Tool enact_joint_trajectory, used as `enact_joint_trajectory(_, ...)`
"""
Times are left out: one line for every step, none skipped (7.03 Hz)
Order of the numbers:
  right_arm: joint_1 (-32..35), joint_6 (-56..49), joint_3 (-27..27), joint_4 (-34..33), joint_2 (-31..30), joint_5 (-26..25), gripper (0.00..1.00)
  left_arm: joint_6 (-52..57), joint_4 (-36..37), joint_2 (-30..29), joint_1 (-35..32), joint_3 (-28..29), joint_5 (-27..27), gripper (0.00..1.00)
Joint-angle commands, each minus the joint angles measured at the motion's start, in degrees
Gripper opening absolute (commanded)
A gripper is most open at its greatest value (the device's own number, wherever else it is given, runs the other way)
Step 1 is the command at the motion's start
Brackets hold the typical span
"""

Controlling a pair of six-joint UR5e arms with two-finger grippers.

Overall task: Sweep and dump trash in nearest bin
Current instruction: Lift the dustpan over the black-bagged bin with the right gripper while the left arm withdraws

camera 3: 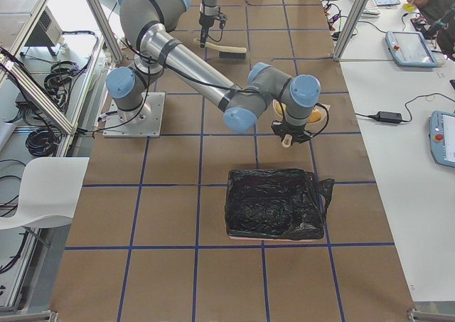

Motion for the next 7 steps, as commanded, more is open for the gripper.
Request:
enact_joint_trajectory(-4.5,0.8,-0.4,1.5,-4.6,-2.9,0.06,-2.7,0.2,-0.5,0.0,-0.2,-0.1,0.0)
enact_joint_trajectory(-7.6,0.3,-0.8,1.6,-5.3,-2.8,0.05,-3.9,0.6,-0.5,0.0,-0.1,-0.2,0.0)
enact_joint_trajectory(-12.0,-0.2,-1.5,2.4,-5.6,-2.5,0.05,-3.8,0.3,-0.5,0.0,-0.2,-0.3,0.01)
enact_joint_trajectory(-14.6,-2.0,-2.3,2.4,-5.6,-2.2,0.05,-4.3,0.5,-0.7,0.0,-0.1,-0.3,0.01)
enact_joint_trajectory(-17.5,-4.2,-3.6,2.7,-5.5,-1.8,0.05,-6.4,0.5,-1.1,-0.3,-0.2,-0.5,0.01)
enact_joint_trajectory(-20.4,-5.5,-4.7,3.6,-4.9,-2.2,0.05,-9.7,0.8,-0.7,-0.8,0.1,0.1,0.0)
enact_joint_trajectory(-23.0,-7.9,-6.5,3.3,-4.1,-2.4,0.04,-9.9,3.6,-0.8,-1.1,0.1,0.2,0.0)
